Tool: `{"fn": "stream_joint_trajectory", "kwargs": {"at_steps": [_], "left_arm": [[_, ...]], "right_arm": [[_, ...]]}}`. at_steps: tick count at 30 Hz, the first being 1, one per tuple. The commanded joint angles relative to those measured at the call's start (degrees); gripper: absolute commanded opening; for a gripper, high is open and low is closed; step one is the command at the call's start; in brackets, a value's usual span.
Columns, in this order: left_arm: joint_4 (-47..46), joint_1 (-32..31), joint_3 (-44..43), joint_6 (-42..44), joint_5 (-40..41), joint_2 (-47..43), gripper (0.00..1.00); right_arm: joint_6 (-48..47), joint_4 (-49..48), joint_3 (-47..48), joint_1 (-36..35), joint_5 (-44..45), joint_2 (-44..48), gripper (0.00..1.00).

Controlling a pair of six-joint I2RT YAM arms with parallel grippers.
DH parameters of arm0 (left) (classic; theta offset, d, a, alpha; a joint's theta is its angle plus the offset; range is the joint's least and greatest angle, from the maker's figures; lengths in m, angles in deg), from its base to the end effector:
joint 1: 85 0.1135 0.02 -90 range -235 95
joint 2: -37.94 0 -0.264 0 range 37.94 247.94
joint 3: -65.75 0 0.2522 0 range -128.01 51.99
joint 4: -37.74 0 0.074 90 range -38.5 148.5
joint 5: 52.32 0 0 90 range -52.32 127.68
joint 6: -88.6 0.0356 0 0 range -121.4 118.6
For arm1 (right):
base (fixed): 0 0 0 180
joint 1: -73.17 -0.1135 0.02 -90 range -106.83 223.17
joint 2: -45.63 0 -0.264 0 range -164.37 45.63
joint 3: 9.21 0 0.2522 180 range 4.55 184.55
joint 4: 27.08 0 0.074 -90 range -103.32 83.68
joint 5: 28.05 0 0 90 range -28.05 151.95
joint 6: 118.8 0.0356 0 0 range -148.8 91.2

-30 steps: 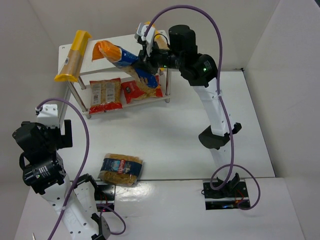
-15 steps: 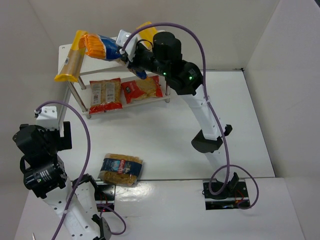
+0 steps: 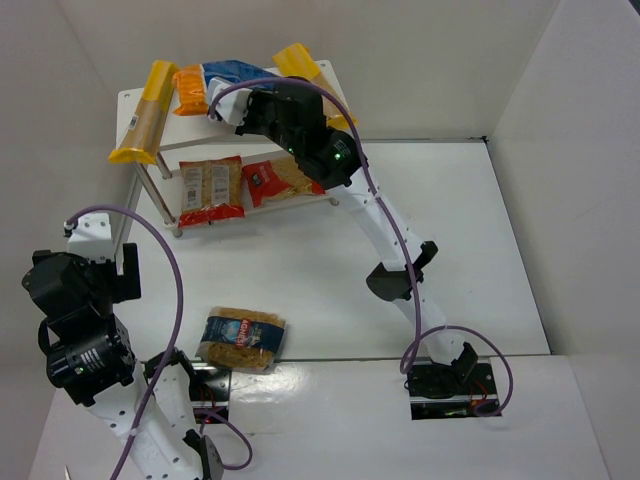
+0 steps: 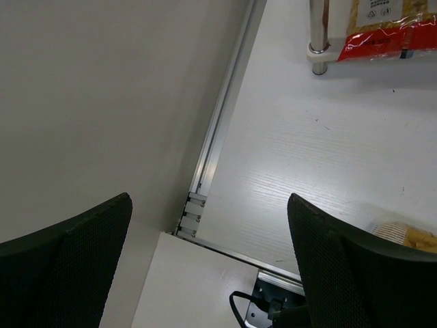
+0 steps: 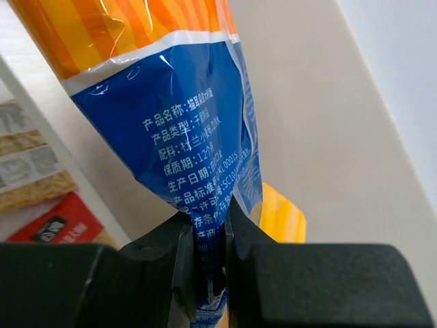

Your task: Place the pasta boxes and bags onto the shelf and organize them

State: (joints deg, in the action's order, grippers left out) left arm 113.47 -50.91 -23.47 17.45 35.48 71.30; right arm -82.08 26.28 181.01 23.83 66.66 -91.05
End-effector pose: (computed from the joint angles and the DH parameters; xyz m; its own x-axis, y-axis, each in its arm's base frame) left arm 0.0373 0.0236 0.4302 -0.4377 0.0936 -0.8942 -0.4108 0.8639 0.2915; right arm 0.3094 0.3557 0.4978 0.5643 -0.5690 -0.5981 -0.4184 0.4274 -0.8014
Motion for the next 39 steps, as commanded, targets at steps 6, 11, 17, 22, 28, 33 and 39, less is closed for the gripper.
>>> {"fn": "stream_joint_trajectory", "kwargs": {"at_steps": [6, 11, 17, 22, 28, 33, 39], "left_arm": [[-0.89, 0.37, -1.88, -1.80, 1.05, -0.05, 1.00], [-0.89, 0.37, -1.88, -1.80, 1.58, -0.58, 1.00], [-0.89, 0.37, -1.88, -2.33, 1.58, -0.58, 1.00], [-0.89, 0.37, -1.88, -2.33, 1.58, -0.58, 1.00], [-1.42, 0.37, -1.88, -2.33, 1.58, -0.58, 1.00], [-1.95, 0.37, -1.27, -2.33, 2.11, -0.58, 1.00], [-2.47, 0.37, -1.27, -1.71, 1.58, -0.05, 1.00]], "right_arm": [[-8.59, -16.75, 3.36, -0.14, 2.32, 0.81, 0.00], [-8.60, -14.29, 3.36, -0.14, 0.30, -0.25, 0.00], [-9.13, -13.75, 3.36, -0.14, -2.25, -1.57, 0.00], [-8.60, -13.23, 3.36, -0.14, -3.48, -2.10, 0.11], [-8.60, -13.23, 3.36, -0.14, -3.48, -3.15, 0.25], [-8.60, -12.70, 3.36, -0.14, -2.34, -4.21, 0.48], [-6.68, -10.24, 3.36, -0.14, -2.25, -4.73, 0.74]]}}
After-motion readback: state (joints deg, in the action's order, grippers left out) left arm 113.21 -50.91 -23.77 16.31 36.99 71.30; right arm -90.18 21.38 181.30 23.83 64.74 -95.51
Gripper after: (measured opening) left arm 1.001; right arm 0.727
